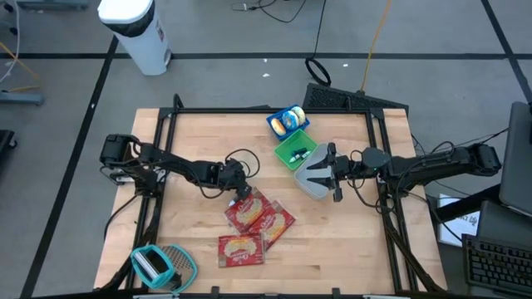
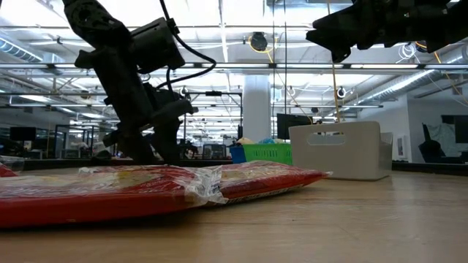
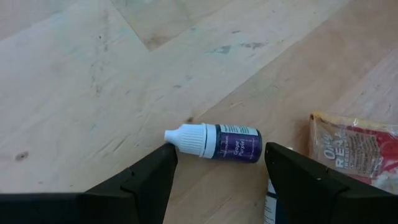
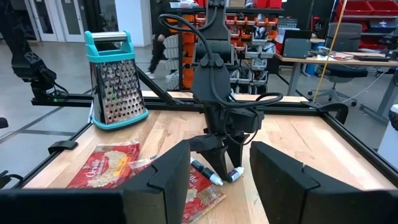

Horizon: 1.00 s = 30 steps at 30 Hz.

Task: Pick & Place Food Item
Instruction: Put the small purple food coloring bottle into the green bin

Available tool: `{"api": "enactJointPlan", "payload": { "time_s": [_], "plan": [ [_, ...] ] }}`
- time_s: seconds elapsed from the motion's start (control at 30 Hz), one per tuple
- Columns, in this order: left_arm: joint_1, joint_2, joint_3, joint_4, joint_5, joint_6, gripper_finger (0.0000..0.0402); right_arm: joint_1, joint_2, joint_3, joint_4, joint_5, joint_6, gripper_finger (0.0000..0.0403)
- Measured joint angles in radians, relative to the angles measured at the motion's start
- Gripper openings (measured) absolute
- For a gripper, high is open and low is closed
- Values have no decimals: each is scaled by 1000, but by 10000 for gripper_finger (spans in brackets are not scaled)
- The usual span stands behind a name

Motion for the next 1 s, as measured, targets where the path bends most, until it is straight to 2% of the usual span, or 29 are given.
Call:
{"api": "enactJointPlan", "payload": {
  "time_s": [0.3,0.43,0.83,1.0],
  "plan": [
    [2,1,0,-7,-32,-121,255,0,0,0,0,0,0,155],
    [2,2,0,-9,-33,-50,255,0,0,0,0,0,0,155],
    [6,2,1,-99,-49,-62,255,0,0,0,0,0,0,155],
    [7,1,0,-104,-33,-18,255,0,0,0,0,0,0,155]
  ]
}}
